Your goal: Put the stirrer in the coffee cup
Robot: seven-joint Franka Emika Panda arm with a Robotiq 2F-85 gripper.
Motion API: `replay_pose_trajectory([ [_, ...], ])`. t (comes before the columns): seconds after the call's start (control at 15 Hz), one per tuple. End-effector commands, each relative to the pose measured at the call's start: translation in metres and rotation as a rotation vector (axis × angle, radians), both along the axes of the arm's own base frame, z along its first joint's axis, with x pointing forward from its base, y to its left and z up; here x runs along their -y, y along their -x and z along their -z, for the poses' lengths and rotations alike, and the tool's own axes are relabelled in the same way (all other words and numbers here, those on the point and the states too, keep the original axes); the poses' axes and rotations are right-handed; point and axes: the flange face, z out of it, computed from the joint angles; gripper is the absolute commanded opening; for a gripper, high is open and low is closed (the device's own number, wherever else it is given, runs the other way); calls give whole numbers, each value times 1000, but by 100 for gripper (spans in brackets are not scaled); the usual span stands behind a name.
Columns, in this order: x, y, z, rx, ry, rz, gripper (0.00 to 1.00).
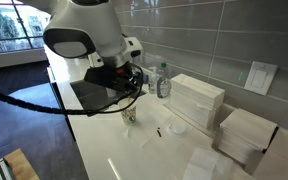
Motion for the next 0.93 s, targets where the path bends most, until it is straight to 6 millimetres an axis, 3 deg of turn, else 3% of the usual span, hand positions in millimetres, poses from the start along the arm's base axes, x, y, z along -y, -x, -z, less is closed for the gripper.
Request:
replay_pose_trajectory([
  [0.0,0,12,-1,-117,82,75,100],
  [0.4,-3,19,-2,-235,191,228,100],
  [0.87,-20,35,-18,-380,144,374,100],
])
